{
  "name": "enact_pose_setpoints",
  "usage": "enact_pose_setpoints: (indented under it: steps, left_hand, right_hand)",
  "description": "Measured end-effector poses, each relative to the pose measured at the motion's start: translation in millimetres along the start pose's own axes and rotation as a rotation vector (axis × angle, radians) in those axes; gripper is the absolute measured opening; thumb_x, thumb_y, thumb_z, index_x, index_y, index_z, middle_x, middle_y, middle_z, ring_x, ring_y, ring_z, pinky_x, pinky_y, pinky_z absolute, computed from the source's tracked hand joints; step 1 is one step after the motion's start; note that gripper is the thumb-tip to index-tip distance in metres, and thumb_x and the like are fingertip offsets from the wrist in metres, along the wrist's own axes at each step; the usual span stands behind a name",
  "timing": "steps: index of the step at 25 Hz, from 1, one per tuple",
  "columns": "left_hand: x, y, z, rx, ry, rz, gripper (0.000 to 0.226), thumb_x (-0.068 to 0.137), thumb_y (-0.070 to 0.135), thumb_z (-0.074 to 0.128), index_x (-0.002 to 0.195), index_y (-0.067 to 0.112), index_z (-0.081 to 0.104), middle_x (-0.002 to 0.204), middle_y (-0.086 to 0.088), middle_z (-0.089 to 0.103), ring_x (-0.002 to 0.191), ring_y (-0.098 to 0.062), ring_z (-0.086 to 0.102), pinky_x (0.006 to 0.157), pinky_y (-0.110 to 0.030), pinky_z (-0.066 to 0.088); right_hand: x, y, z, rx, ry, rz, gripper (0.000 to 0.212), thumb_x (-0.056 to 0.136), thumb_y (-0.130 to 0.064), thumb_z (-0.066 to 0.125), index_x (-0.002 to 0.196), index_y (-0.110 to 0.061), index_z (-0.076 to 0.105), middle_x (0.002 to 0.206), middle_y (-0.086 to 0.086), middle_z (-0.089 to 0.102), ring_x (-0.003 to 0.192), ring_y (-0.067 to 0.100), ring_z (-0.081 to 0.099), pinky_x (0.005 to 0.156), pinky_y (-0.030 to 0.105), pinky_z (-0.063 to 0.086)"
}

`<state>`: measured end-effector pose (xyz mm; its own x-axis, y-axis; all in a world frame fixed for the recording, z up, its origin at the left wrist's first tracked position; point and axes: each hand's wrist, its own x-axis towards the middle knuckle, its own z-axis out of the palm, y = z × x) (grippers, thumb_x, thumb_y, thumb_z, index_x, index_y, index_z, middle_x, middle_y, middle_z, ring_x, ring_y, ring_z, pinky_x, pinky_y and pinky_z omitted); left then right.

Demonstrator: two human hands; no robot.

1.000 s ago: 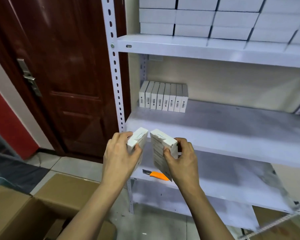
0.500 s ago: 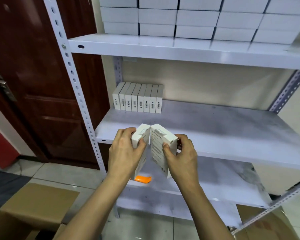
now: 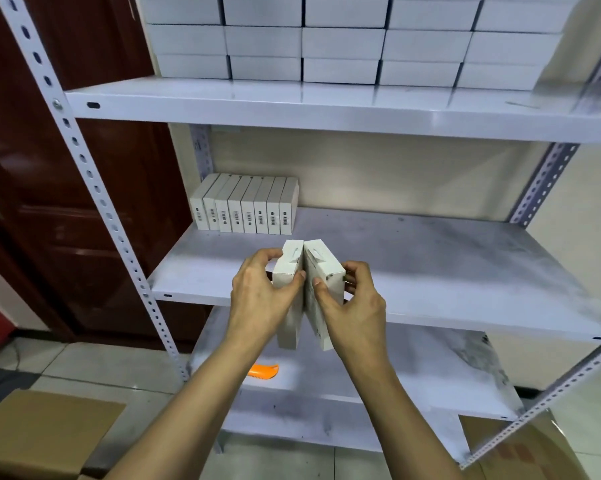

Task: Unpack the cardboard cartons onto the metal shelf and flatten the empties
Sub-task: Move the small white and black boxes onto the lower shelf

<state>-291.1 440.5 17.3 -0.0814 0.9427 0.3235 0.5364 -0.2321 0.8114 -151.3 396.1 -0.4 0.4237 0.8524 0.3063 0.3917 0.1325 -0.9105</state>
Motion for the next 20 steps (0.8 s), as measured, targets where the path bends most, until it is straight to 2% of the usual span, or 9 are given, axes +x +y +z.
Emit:
enact_pose_setpoints:
  steps: [3, 5, 7, 10, 13, 17, 20]
  left_hand:
    - [1.6, 9.0, 11.4, -0.052, -0.019, -0.068, 0.040, 0.080, 0.041, 0.080, 0.114, 0.028, 0.064, 0.098, 0.019, 0.063, 0.100, -0.007, 0.062, 0.079, -0.018, 0.046]
    - [2.8, 13.9, 16.6, -0.102, -0.006, -0.095, 0.039, 0.080, 0.041, 0.080, 0.112, 0.026, 0.065, 0.100, 0.018, 0.066, 0.099, -0.005, 0.062, 0.074, -0.013, 0.044]
    - [2.9, 18.1, 21.9, -0.152, -0.001, -0.112, 0.042, 0.079, 0.042, 0.081, 0.114, 0.025, 0.065, 0.103, 0.016, 0.068, 0.093, -0.002, 0.065, 0.073, -0.016, 0.047]
    - [1.1, 20.2, 31.8, -0.245, -0.018, -0.167, 0.046, 0.080, 0.042, 0.082, 0.115, 0.026, 0.057, 0.105, 0.016, 0.068, 0.078, 0.003, 0.065, 0.070, -0.021, 0.051]
    - [2.1, 14.0, 41.6, -0.270, -0.029, -0.188, 0.038, 0.083, 0.040, 0.079, 0.110, 0.026, 0.057, 0.108, 0.012, 0.069, 0.094, -0.006, 0.067, 0.081, -0.031, 0.054]
    - [6.8, 10.2, 50.2, -0.330, -0.086, -0.216, 0.021, 0.095, 0.034, 0.066, 0.111, 0.026, 0.057, 0.112, 0.011, 0.068, 0.107, -0.010, 0.064, 0.089, -0.033, 0.053]
    - [10.1, 4.7, 55.9, -0.307, -0.146, -0.186, 0.030, 0.096, 0.020, 0.062, 0.125, 0.028, 0.058, 0.123, 0.009, 0.064, 0.112, -0.007, 0.061, 0.100, -0.039, 0.051]
  right_hand:
    - [8.8, 2.9, -4.6, 0.056, -0.008, 0.019, 0.033, 0.086, -0.044, 0.077, 0.108, -0.037, 0.053, 0.104, -0.026, 0.064, 0.100, -0.008, 0.059, 0.078, 0.015, 0.050]
    - [12.5, 5.6, -7.2, 0.103, -0.035, 0.045, 0.034, 0.086, -0.043, 0.078, 0.108, -0.038, 0.054, 0.107, -0.026, 0.064, 0.100, -0.012, 0.058, 0.076, 0.008, 0.048]
    - [14.7, 9.9, -9.0, 0.138, -0.053, 0.068, 0.034, 0.086, -0.041, 0.078, 0.109, -0.037, 0.054, 0.109, -0.024, 0.065, 0.101, -0.013, 0.058, 0.075, 0.004, 0.045]
    - [16.5, 17.5, -10.3, 0.175, -0.071, 0.077, 0.035, 0.087, -0.041, 0.077, 0.114, -0.036, 0.055, 0.115, -0.022, 0.065, 0.108, -0.007, 0.060, 0.081, 0.006, 0.048]
    - [19.2, 22.6, -10.5, 0.209, -0.094, 0.079, 0.039, 0.091, -0.036, 0.074, 0.124, -0.033, 0.054, 0.119, -0.024, 0.064, 0.114, -0.005, 0.059, 0.081, 0.005, 0.048]
    - [27.1, 29.6, -9.4, 0.244, -0.125, 0.139, 0.037, 0.095, -0.018, 0.067, 0.126, -0.028, 0.050, 0.125, -0.013, 0.063, 0.117, 0.002, 0.059, 0.074, -0.002, 0.042]
    - [32.4, 36.5, -6.9, 0.245, -0.188, 0.162, 0.040, 0.095, -0.010, 0.061, 0.128, -0.028, 0.050, 0.129, -0.012, 0.060, 0.119, 0.003, 0.057, 0.078, -0.001, 0.044]
